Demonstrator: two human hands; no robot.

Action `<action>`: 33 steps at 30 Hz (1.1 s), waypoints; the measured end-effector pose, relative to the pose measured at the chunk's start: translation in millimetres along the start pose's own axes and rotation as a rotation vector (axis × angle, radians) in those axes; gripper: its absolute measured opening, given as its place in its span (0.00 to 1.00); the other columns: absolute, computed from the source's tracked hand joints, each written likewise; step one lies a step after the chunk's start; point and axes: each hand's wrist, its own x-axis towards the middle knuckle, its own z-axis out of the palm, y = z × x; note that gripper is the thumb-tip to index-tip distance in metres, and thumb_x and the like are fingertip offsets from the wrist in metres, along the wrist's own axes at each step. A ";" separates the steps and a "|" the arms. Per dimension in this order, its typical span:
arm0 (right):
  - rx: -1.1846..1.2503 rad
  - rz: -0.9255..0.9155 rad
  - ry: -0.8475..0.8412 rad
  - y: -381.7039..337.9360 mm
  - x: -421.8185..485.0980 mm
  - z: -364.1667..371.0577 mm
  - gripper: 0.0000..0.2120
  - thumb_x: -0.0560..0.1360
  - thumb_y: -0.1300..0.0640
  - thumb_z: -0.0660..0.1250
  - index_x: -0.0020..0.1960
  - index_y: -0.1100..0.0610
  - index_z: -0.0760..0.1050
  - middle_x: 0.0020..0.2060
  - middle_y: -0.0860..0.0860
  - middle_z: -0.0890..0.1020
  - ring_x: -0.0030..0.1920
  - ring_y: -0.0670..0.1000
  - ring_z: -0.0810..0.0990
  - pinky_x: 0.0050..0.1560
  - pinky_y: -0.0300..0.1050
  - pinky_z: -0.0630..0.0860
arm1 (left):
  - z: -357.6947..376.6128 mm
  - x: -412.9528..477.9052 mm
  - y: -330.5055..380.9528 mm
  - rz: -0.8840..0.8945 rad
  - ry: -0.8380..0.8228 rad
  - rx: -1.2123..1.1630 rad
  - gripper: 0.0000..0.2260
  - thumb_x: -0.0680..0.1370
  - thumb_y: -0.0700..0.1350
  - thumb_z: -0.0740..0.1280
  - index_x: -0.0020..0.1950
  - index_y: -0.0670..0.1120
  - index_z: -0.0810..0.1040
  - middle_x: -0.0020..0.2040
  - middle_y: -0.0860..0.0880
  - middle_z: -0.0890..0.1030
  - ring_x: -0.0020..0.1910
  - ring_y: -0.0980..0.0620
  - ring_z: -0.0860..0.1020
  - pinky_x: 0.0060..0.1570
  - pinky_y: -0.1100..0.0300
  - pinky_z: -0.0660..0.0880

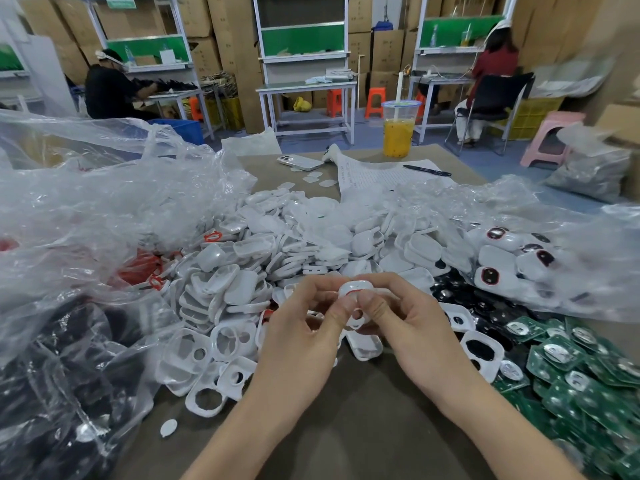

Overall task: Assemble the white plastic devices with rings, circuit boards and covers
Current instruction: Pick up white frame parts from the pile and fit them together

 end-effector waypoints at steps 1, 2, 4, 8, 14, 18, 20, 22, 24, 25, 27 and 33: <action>-0.005 -0.005 0.009 0.6 0.3 0.0 0.05 0.79 0.53 0.68 0.49 0.46 0.83 0.40 0.47 0.87 0.44 0.46 0.85 0.46 0.36 0.78 | 0.4 -0.7 0.2 0.015 0.002 -0.005 0.02 0.79 0.54 0.69 0.51 0.60 0.80 0.47 0.61 0.85 0.48 0.62 0.82 0.45 0.67 0.75; -0.010 -0.008 0.015 1.0 0.5 0.0 0.05 0.79 0.53 0.68 0.49 0.47 0.83 0.39 0.47 0.86 0.42 0.46 0.85 0.44 0.35 0.78 | 0.9 -1.4 1.2 0.024 -0.004 -0.018 0.02 0.80 0.54 0.68 0.51 0.60 0.80 0.47 0.60 0.85 0.46 0.63 0.82 0.43 0.70 0.74; -0.022 -0.008 0.021 1.7 0.5 -0.3 0.04 0.79 0.54 0.69 0.49 0.48 0.83 0.37 0.47 0.86 0.41 0.46 0.84 0.43 0.34 0.77 | 2.1 -2.2 2.6 0.009 -0.021 -0.047 0.05 0.78 0.57 0.68 0.51 0.59 0.80 0.46 0.59 0.85 0.44 0.62 0.82 0.42 0.69 0.75; -0.063 -0.007 0.009 2.2 -0.4 1.6 0.05 0.79 0.53 0.69 0.48 0.44 0.83 0.35 0.46 0.85 0.40 0.44 0.84 0.42 0.32 0.75 | 3.6 -0.4 0.5 -0.051 -0.008 -0.046 0.04 0.78 0.53 0.70 0.49 0.54 0.78 0.42 0.55 0.85 0.38 0.60 0.80 0.40 0.65 0.75; -0.094 -0.009 0.024 6.1 -1.6 6.8 0.06 0.79 0.54 0.69 0.48 0.43 0.83 0.38 0.46 0.86 0.41 0.45 0.84 0.47 0.41 0.80 | 4.3 0.3 -1.7 -0.090 0.051 -0.055 0.07 0.80 0.44 0.70 0.43 0.53 0.76 0.40 0.50 0.84 0.36 0.53 0.79 0.42 0.58 0.73; -0.120 -0.057 0.019 4.2 -2.8 9.5 0.09 0.80 0.56 0.69 0.48 0.43 0.83 0.38 0.45 0.86 0.40 0.44 0.84 0.45 0.38 0.79 | 7.1 -1.6 -0.4 -0.078 0.087 -0.028 0.10 0.81 0.43 0.68 0.43 0.56 0.75 0.40 0.51 0.82 0.38 0.52 0.79 0.44 0.51 0.77; -0.126 -0.062 0.019 3.8 -2.8 9.6 0.09 0.80 0.56 0.68 0.48 0.42 0.83 0.38 0.45 0.86 0.41 0.44 0.84 0.45 0.37 0.79 | 8.3 -2.3 0.1 -0.073 0.105 -0.021 0.09 0.80 0.43 0.68 0.43 0.56 0.75 0.40 0.51 0.82 0.39 0.52 0.79 0.46 0.47 0.78; -0.137 -0.063 0.021 4.3 -2.8 9.3 0.09 0.80 0.56 0.68 0.48 0.42 0.82 0.39 0.45 0.86 0.41 0.45 0.84 0.46 0.40 0.80 | 9.3 -2.5 0.6 -0.073 0.114 -0.016 0.09 0.80 0.43 0.68 0.44 0.56 0.75 0.39 0.52 0.82 0.38 0.52 0.79 0.46 0.46 0.78; -0.136 -0.059 0.024 5.0 -2.9 9.7 0.08 0.80 0.55 0.68 0.48 0.43 0.82 0.38 0.47 0.86 0.41 0.47 0.84 0.46 0.43 0.81 | 9.6 -2.8 0.9 -0.063 0.119 -0.011 0.09 0.80 0.43 0.68 0.44 0.56 0.75 0.40 0.53 0.82 0.38 0.54 0.78 0.43 0.51 0.76; -0.122 -0.054 0.023 4.9 -3.0 10.0 0.07 0.80 0.54 0.68 0.48 0.43 0.82 0.38 0.48 0.86 0.41 0.48 0.84 0.45 0.45 0.81 | 9.4 -3.0 1.3 -0.054 0.123 -0.008 0.09 0.81 0.43 0.68 0.43 0.55 0.75 0.40 0.54 0.82 0.37 0.56 0.78 0.42 0.56 0.74; -0.101 -0.047 0.012 5.1 -3.2 9.8 0.06 0.81 0.53 0.67 0.49 0.43 0.81 0.39 0.49 0.86 0.42 0.48 0.84 0.46 0.44 0.81 | 9.4 -3.4 2.4 -0.038 0.131 0.011 0.09 0.81 0.44 0.67 0.43 0.56 0.74 0.40 0.56 0.82 0.36 0.59 0.77 0.40 0.60 0.71; -0.001 -0.015 -0.044 5.4 -5.6 10.3 0.10 0.78 0.41 0.65 0.50 0.45 0.80 0.43 0.46 0.86 0.47 0.45 0.84 0.47 0.39 0.81 | 7.2 -3.9 4.6 -0.007 0.141 0.020 0.09 0.81 0.43 0.67 0.43 0.56 0.75 0.41 0.57 0.82 0.36 0.57 0.77 0.41 0.54 0.75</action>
